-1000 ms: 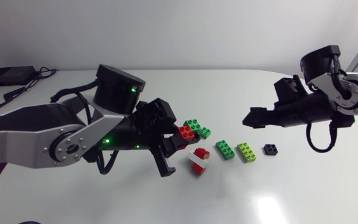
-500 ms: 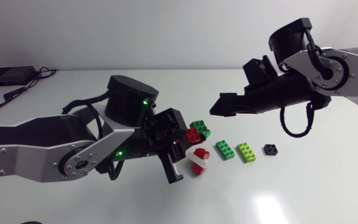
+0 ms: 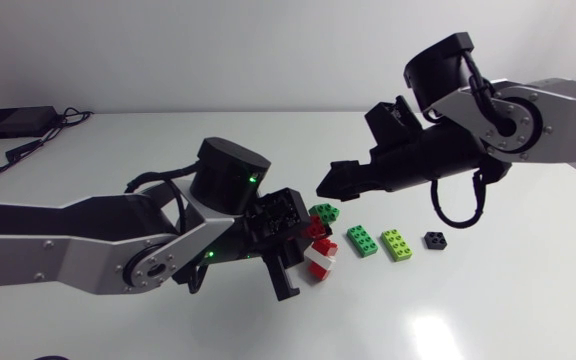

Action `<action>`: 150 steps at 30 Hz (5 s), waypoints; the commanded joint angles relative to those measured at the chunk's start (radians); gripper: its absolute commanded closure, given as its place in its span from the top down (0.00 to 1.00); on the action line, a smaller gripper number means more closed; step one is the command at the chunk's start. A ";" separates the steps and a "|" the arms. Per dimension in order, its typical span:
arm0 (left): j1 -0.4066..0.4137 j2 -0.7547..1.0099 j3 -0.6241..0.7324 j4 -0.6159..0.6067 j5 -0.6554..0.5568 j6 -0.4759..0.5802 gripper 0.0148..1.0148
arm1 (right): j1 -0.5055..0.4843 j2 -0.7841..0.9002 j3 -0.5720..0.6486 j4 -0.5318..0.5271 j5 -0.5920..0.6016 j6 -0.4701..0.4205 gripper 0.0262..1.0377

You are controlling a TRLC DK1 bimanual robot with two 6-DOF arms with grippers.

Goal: Separate the duplo bricks

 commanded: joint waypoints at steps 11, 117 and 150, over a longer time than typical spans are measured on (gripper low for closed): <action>-0.005 0.019 0.034 0.023 -0.010 0.017 0.31 | 0.039 0.062 -0.015 -0.009 0.006 0.003 0.82; 0.173 -0.100 0.077 -0.179 0.201 0.018 0.32 | -0.277 0.306 0.068 0.161 -0.059 -0.327 0.95; 0.326 0.085 0.403 -0.774 0.774 0.327 0.32 | -0.044 -0.087 -0.116 -0.145 -0.471 -0.801 0.96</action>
